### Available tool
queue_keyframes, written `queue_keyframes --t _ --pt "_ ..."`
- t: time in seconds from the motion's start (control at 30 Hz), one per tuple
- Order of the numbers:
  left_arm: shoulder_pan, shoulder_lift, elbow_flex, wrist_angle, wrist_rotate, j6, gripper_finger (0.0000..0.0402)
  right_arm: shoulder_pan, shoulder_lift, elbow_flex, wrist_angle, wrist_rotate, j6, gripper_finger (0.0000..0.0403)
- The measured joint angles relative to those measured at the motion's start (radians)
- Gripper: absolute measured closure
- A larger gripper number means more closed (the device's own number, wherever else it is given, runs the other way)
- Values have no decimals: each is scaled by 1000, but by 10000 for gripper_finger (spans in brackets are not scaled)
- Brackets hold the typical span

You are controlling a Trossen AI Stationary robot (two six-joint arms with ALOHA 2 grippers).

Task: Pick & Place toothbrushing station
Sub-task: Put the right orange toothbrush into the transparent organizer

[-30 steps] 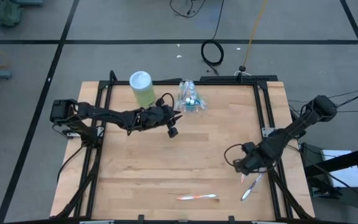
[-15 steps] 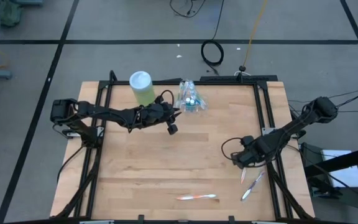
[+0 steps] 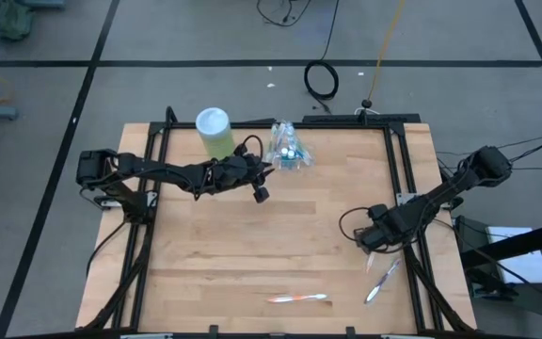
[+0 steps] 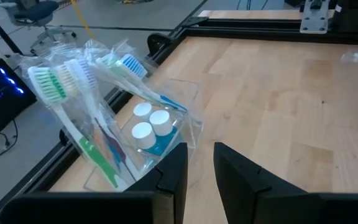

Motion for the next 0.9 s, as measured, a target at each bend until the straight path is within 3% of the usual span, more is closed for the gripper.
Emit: queue_keyframes --t 0.43,0.67,0.77,0.9 --pt "0 0 0 1 0 -5 316 1 -5 20 84 117 -174 386" --pt "0 0 0 -6 -1 12 316 -16 -59 78 212 507 -380 377" --pt "0 0 0 -6 0 -4 316 -57 -99 79 380 667 -622 377" --pt "0 0 0 -14 0 -64 316 -162 -151 80 612 839 -1073 384"
